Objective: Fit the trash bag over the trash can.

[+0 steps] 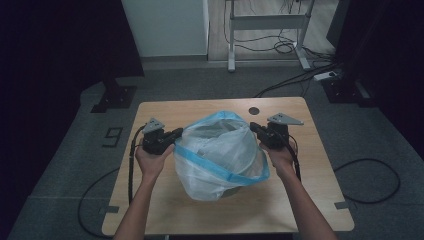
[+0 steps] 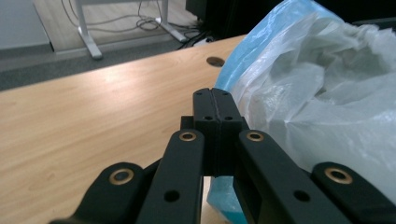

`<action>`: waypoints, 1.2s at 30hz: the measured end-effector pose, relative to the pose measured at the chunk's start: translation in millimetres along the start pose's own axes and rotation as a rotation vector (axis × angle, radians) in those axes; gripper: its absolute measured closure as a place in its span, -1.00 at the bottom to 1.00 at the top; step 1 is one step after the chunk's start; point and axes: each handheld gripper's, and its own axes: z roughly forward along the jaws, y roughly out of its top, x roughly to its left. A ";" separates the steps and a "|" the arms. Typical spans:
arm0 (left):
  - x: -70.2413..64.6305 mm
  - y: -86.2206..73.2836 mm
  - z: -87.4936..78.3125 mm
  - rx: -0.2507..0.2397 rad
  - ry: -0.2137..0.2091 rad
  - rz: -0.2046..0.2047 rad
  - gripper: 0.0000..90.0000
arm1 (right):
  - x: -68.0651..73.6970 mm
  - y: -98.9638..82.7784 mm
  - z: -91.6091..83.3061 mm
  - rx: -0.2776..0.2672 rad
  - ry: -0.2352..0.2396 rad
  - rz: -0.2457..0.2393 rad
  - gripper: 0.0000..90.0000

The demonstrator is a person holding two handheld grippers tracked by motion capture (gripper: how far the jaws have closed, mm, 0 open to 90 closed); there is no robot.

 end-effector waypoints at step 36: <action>14.5 -18.8 22.6 0.111 0.040 -0.100 1.00 | -17.5 -4.2 28.3 0.113 -0.031 0.056 0.98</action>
